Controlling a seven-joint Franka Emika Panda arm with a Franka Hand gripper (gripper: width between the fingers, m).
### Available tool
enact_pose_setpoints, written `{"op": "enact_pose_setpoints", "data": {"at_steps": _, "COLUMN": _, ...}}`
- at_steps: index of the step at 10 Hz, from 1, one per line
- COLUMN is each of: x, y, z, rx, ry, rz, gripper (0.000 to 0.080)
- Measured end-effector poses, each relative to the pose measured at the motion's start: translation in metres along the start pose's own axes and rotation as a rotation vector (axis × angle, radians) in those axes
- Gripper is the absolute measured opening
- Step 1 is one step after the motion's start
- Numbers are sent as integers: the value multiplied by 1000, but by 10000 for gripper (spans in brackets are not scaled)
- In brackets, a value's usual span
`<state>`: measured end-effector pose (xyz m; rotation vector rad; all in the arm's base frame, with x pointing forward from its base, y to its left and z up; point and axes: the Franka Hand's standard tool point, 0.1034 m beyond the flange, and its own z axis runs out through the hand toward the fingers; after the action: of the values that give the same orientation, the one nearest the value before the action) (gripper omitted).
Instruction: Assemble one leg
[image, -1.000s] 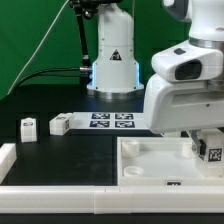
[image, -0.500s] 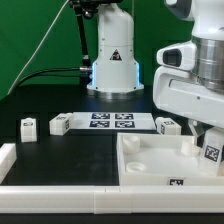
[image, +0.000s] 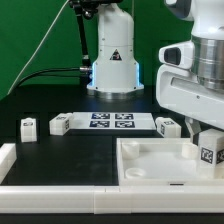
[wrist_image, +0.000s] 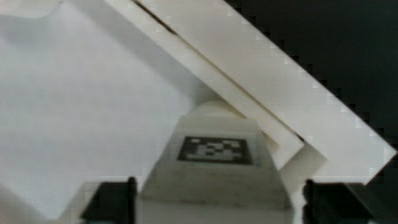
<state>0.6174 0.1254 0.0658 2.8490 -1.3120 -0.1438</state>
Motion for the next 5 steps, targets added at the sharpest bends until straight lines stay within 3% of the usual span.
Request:
{"op": "enact_pose_setpoints", "data": {"at_steps": 1, "x": -3, "y": -2, "z": 0, "rx": 0, "ry": 0, "rz": -76, "gripper": 546}}
{"op": "enact_pose_setpoints", "data": {"at_steps": 2, "x": -4, "y": -2, "z": 0, "rx": 1, "ry": 1, "rz": -209, "gripper": 631}}
{"op": "enact_pose_setpoints", "data": {"at_steps": 5, "x": -4, "y": -3, "z": 0, "rx": 1, "ry": 4, "rz": -648, "gripper": 648}}
